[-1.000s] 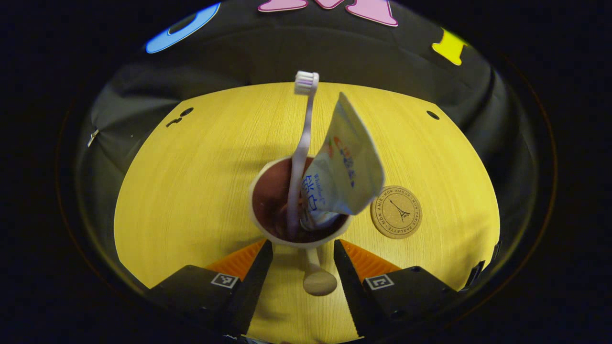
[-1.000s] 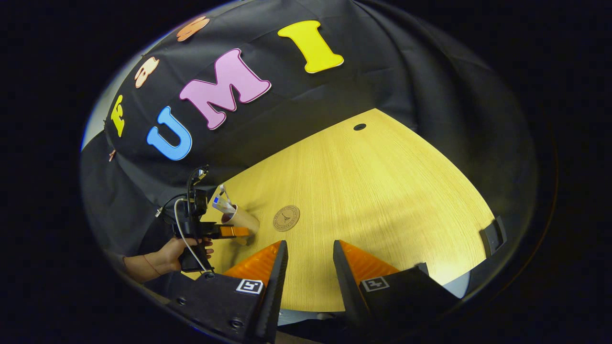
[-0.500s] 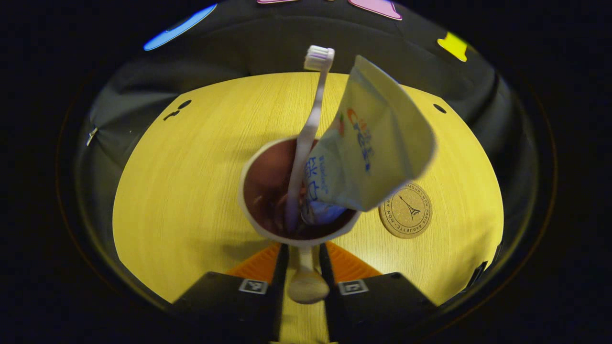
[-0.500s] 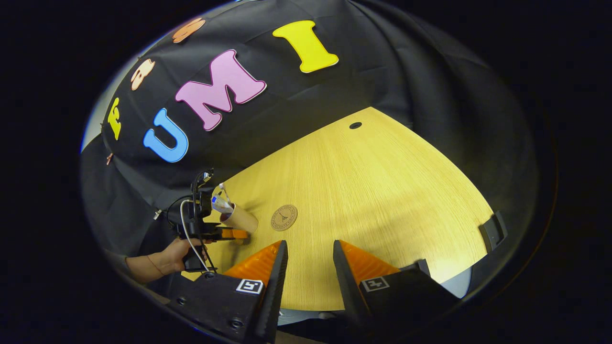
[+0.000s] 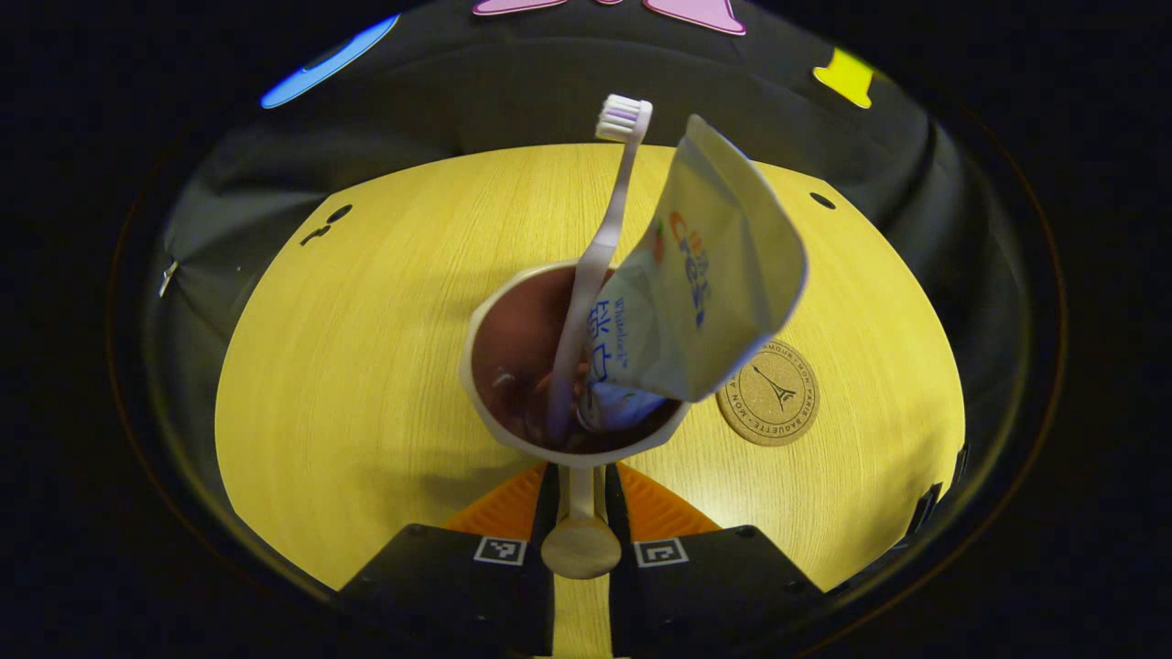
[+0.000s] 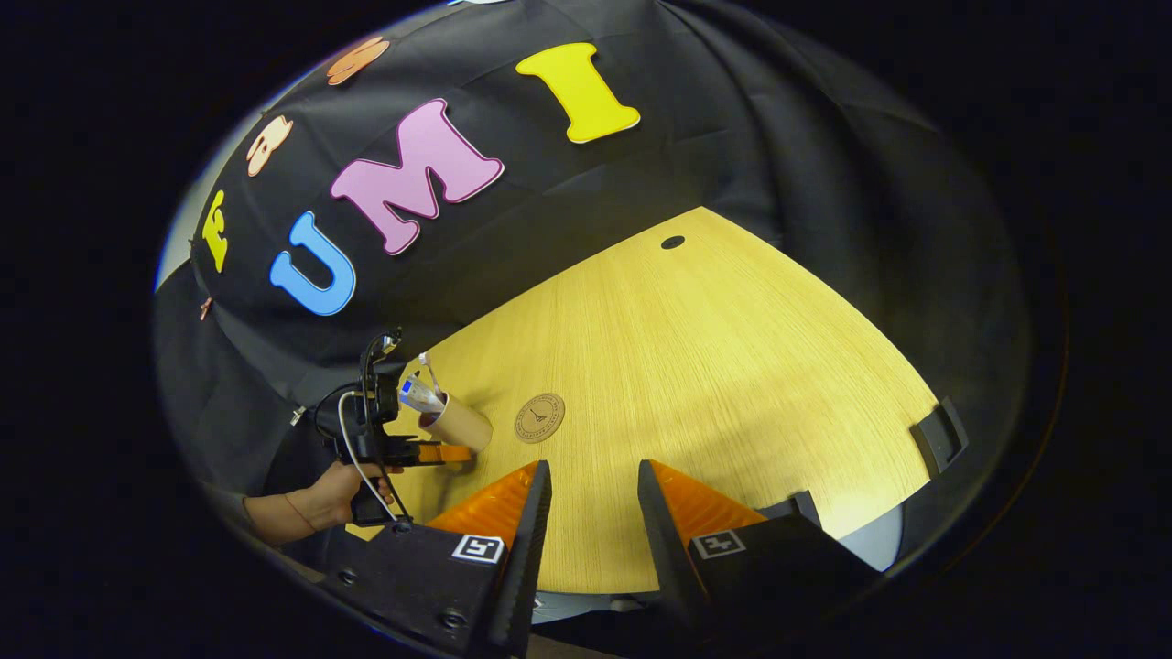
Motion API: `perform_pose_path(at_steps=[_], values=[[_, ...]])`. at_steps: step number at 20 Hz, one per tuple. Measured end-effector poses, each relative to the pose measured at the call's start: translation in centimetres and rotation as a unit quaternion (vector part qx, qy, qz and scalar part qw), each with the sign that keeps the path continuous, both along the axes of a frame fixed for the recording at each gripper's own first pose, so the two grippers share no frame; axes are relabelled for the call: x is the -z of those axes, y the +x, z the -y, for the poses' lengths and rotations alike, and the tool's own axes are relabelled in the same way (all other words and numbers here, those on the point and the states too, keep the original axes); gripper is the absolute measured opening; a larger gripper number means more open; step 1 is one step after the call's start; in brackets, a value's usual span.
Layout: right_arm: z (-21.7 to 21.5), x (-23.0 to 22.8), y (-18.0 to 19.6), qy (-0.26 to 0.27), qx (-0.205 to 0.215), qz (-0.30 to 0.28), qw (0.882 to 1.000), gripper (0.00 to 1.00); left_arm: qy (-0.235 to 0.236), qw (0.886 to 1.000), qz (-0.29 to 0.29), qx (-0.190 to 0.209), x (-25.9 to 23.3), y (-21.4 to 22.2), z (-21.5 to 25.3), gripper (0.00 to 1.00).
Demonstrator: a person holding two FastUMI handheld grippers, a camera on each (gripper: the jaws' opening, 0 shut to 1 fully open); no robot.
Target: Put the toothbrush and toothpaste on the desktop into the cup, then pick up the cup and place it on the coaster on the desktop.
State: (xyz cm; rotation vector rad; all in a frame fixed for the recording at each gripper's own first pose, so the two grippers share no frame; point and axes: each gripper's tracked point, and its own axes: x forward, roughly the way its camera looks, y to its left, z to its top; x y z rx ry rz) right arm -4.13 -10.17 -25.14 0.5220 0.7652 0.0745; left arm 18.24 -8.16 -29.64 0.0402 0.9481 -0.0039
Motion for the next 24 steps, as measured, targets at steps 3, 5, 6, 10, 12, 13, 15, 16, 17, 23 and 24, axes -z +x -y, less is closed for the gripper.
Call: perform_pose_path(at_steps=[3, 5, 6, 10, 12, 13, 15, 16, 17, 23, 24], values=[[0.1, 0.0, 0.0, -0.002, 0.001, 0.001, 1.0, 0.59, -0.003, 1.0, 0.01, 0.005, -1.0, -0.1, 0.7, 0.28], [0.2, -0.2, -0.1, -0.002, 0.002, 0.0, 1.0, 0.59, 0.001, 1.0, 0.019, 0.017, -1.8, 0.0, 1.5, 0.28], [0.4, -0.3, -0.2, -0.003, 0.003, 0.0, 1.0, 0.59, 0.001, 0.999, 0.022, 0.025, -2.1, 0.2, 2.1, 0.28], [1.8, -0.5, -0.4, -0.006, 0.016, 0.003, 1.0, 0.59, 0.001, 0.998, 0.025, 0.058, -2.5, 0.7, 5.6, 0.28], [2.7, -0.5, -0.6, -0.008, 0.025, 0.003, 1.0, 0.59, -0.002, 0.997, 0.024, 0.071, -2.5, 1.0, 7.3, 0.28], [3.1, -0.6, -0.7, -0.009, 0.03, 0.003, 1.0, 0.59, -0.002, 0.997, 0.023, 0.077, -2.4, 1.0, 8.0, 0.28], [4.0, -0.5, -0.9, -0.011, 0.039, 0.002, 0.999, 0.59, -0.002, 0.996, 0.019, 0.088, -2.1, 1.1, 9.4, 0.28], [4.5, -0.5, -1.1, -0.011, 0.044, 0.001, 0.999, 0.59, -0.001, 0.996, 0.017, 0.092, -2.0, 1.2, 9.9, 0.28], [5.0, -0.6, -1.3, -0.012, 0.05, 0.001, 0.999, 0.59, 0.0, 0.995, 0.015, 0.095, -1.8, 1.4, 10.3, 0.28], [6.8, -0.4, -2.3, -0.015, 0.076, -0.004, 0.997, 0.59, 0.004, 0.994, 0.007, 0.111, -0.8, 1.6, 12.0, 0.33], [6.9, -0.3, -2.4, -0.015, 0.078, -0.005, 0.997, 0.59, 0.005, 0.994, 0.006, 0.112, -0.7, 1.7, 12.2, 0.28]])
